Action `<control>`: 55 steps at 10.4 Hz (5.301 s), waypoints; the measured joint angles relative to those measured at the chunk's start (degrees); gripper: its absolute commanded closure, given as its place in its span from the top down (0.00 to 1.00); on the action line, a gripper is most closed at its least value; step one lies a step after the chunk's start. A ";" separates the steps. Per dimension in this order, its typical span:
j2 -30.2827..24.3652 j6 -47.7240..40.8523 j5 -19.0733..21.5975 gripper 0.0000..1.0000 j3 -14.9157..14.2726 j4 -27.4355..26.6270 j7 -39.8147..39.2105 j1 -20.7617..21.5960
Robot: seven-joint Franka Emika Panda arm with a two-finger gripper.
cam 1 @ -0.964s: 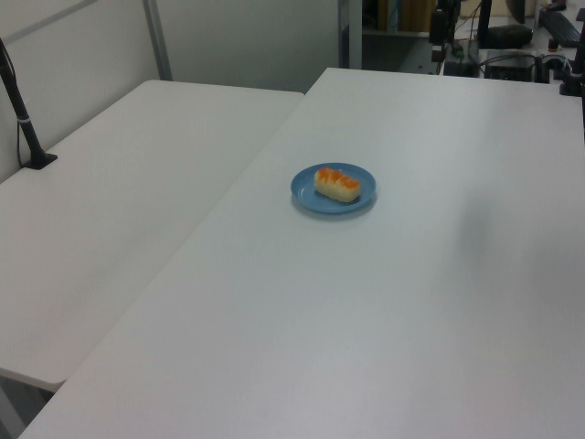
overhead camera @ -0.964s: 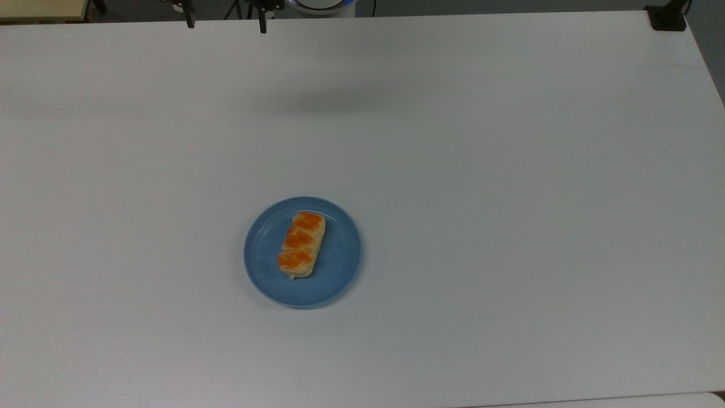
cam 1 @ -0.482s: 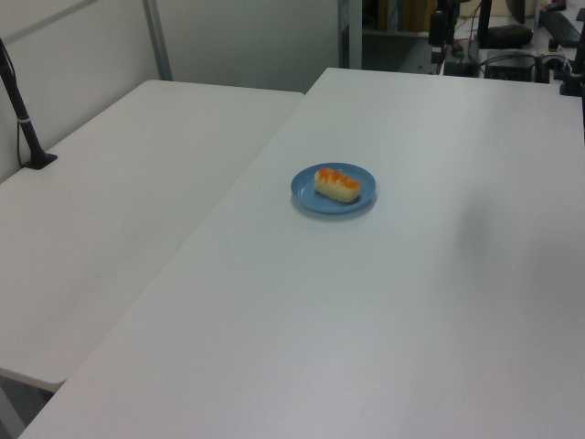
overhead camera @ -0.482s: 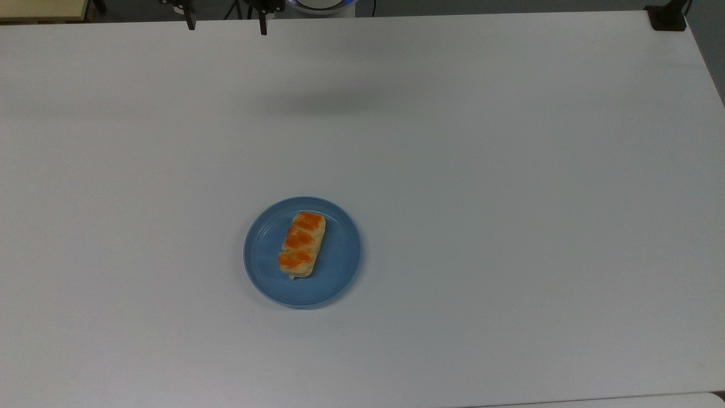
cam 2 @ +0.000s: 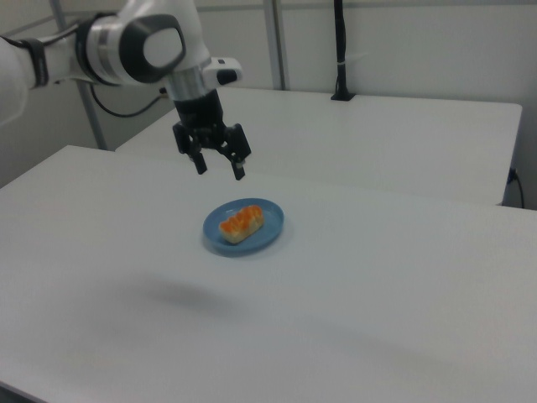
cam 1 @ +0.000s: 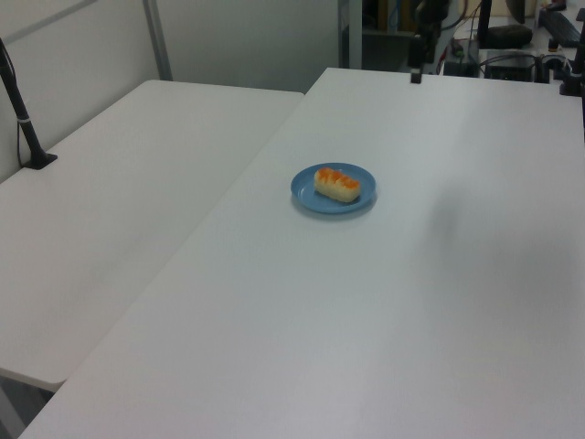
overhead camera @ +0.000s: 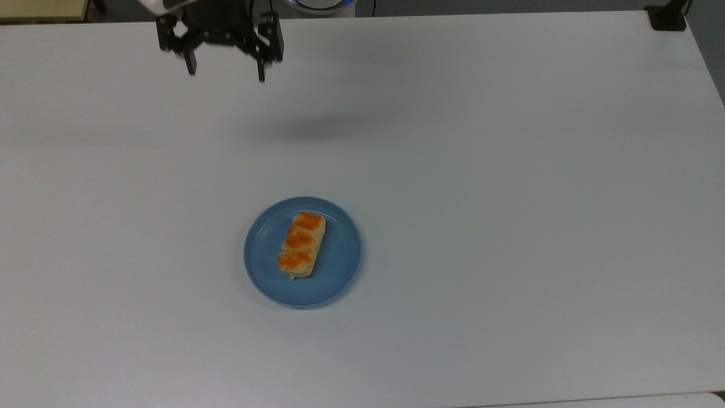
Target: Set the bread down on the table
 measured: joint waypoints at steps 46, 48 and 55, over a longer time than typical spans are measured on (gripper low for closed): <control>4.22 26.71 -4.28 1.00 2.13 -26.51 -25.02 -14.25; 4.16 26.51 -4.28 1.00 2.11 -26.48 -25.07 -14.29; -6.59 -11.63 12.10 1.00 0.03 -3.52 -16.67 -14.04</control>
